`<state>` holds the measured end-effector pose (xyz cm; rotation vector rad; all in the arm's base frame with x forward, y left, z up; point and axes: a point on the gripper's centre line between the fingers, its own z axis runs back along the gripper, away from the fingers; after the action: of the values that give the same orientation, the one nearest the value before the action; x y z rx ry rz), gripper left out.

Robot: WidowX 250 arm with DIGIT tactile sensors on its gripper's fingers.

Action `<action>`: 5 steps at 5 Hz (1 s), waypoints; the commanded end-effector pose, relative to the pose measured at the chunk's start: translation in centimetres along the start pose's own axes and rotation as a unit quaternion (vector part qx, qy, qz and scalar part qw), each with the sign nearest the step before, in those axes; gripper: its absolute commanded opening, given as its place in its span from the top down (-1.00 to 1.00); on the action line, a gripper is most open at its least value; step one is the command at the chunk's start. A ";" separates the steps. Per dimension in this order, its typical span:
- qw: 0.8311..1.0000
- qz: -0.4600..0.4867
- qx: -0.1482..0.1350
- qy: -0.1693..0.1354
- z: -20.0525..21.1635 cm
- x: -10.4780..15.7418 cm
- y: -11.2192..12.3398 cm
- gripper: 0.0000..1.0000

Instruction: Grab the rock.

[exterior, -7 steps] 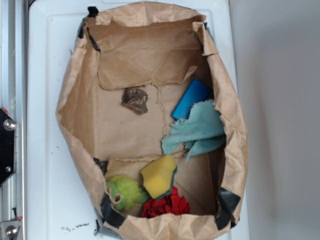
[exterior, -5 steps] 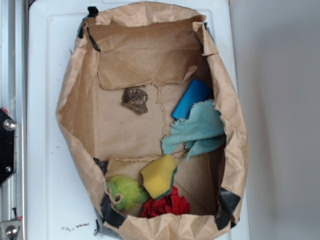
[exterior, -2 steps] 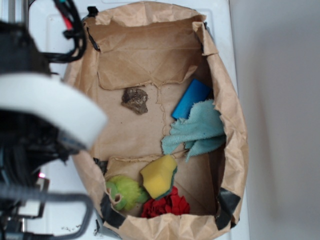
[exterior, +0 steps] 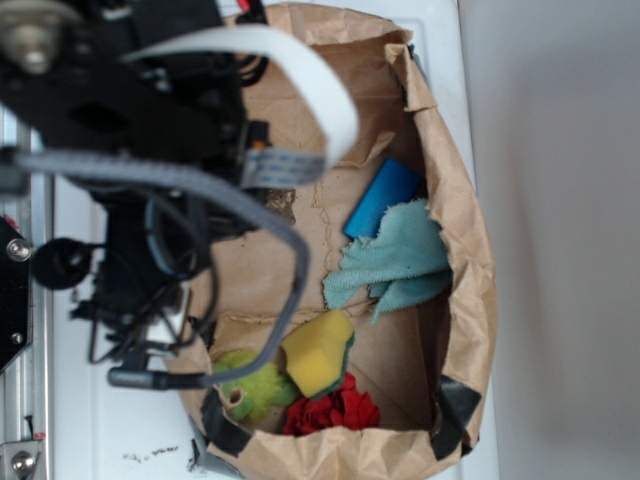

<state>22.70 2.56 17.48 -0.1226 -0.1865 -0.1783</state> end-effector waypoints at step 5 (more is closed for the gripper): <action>0.998 -0.003 0.051 0.024 -6.9 3.4 2.5 -1.00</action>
<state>27.01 4.01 9.66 -0.0284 -0.0989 -0.1624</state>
